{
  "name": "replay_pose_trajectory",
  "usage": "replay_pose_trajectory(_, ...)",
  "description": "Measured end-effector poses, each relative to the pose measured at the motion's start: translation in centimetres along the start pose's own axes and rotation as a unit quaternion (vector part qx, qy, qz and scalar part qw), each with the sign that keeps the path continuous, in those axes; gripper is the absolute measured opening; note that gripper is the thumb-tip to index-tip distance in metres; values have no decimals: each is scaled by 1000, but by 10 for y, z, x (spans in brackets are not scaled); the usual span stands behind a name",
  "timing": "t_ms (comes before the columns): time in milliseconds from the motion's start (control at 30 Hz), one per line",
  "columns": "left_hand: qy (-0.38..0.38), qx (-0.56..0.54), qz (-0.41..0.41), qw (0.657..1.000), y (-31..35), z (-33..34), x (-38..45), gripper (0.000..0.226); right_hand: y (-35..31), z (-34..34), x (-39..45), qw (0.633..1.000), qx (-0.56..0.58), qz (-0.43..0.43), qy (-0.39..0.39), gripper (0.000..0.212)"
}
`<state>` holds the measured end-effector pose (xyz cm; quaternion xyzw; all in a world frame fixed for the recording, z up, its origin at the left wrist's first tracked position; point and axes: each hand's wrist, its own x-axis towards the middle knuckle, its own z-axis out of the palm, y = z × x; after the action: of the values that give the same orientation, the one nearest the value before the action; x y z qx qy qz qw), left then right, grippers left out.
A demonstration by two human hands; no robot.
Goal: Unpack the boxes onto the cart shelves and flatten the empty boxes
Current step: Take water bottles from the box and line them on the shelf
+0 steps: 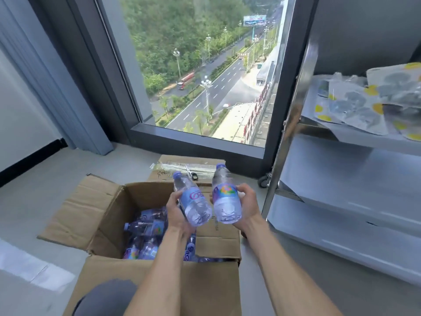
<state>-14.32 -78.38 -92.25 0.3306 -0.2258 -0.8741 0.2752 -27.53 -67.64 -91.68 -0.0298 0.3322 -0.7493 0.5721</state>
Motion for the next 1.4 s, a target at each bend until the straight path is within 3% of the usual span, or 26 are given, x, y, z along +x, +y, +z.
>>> replay_pose_trajectory(167,-118,82,-59,988,-36,40,-18,101,-35,-7,-30,999,-40,-18,7,41)
replay_pose_trajectory(333,-191,114,-54,973,-58,81,-44,95,-63,-12,-62,998,-27,-40,-42,43)
replay_pose_trajectory(467,-211,65,-18,975,-69,108,-55,64,-97,-11,-103,992,-65,-105,-14,50)
replay_pose_trajectory(600,-281,69,-39,956,-90,137,-85,85,-120,-22,-159,972,-160,-171,-2,39)
replay_pose_trajectory(667,-339,96,-48,935,-99,147,-105,79,-123,-23,-191,957,-195,-216,5,36)
replay_pose_trajectory(767,-327,151,41,932,-92,164,-130,62,-119,-18,-225,939,-195,-278,48,52)
replay_pose_trajectory(867,-320,160,89,930,-85,179,-147,48,-116,-17,-252,940,-139,-306,60,48)
replay_pose_trajectory(1000,-322,127,-11,938,-99,187,-150,57,-115,-39,-283,935,-142,-314,87,54)
replay_pose_trajectory(1100,-329,109,-107,932,-127,184,-152,61,-109,-55,-295,942,-129,-296,96,44)
replay_pose_trajectory(1267,-355,138,-154,912,-159,169,-151,89,-103,-68,-297,962,-58,-246,102,36)
replay_pose_trajectory(1400,-360,114,-142,915,-157,164,-140,72,-108,-70,-288,959,-39,-257,115,39)
